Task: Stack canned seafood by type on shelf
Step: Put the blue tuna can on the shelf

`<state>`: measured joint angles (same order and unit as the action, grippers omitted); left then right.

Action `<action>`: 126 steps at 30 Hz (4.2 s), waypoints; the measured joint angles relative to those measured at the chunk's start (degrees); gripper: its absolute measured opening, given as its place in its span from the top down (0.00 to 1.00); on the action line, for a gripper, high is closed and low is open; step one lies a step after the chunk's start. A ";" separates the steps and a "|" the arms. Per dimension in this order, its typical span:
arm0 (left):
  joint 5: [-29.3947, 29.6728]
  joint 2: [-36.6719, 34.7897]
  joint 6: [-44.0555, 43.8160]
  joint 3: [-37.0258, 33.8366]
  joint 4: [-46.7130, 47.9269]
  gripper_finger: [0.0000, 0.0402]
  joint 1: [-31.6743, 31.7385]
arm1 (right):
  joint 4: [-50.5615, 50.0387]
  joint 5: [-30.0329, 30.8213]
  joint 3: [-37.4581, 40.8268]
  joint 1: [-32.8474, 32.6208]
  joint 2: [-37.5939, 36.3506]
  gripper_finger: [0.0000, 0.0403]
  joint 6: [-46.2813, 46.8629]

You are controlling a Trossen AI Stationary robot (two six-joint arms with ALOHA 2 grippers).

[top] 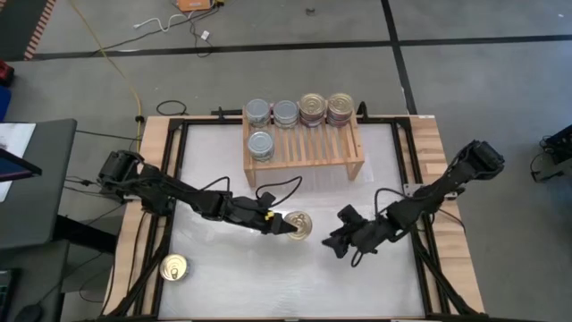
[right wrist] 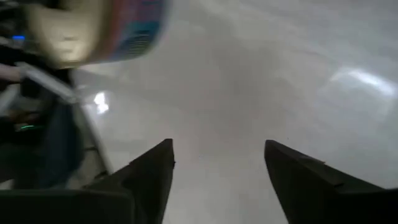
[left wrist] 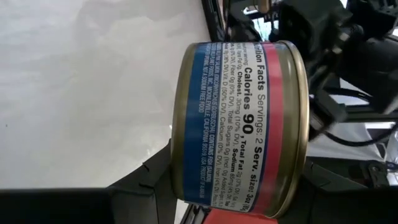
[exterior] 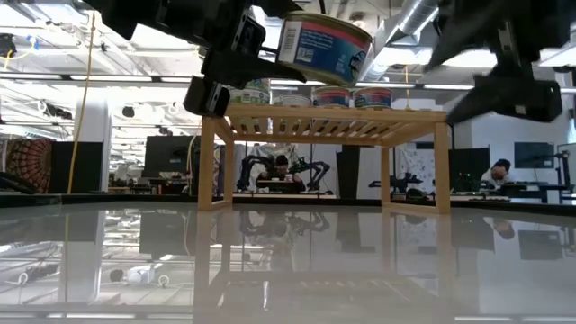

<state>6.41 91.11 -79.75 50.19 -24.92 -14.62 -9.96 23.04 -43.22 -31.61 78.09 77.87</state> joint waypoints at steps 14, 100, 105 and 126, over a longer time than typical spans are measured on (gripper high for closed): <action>-3.65 -0.09 4.90 0.07 -11.84 0.55 2.00 | 9.74 -3.25 0.02 1.70 -3.64 0.26 -3.76; -2.04 -3.09 11.22 0.11 -8.94 0.30 6.46 | 17.30 -6.05 0.00 18.09 -9.51 0.46 -15.59; -3.19 -7.62 13.28 0.11 -1.22 0.24 8.89 | 16.21 -6.13 0.04 18.00 -10.46 0.47 -15.55; 1.44 -47.15 55.16 0.09 39.27 0.25 16.55 | -10.83 -0.35 0.04 38.49 -28.92 0.47 -6.74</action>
<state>7.85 43.96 -24.58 50.28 14.35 1.93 -20.80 22.70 -43.18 6.88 49.17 71.13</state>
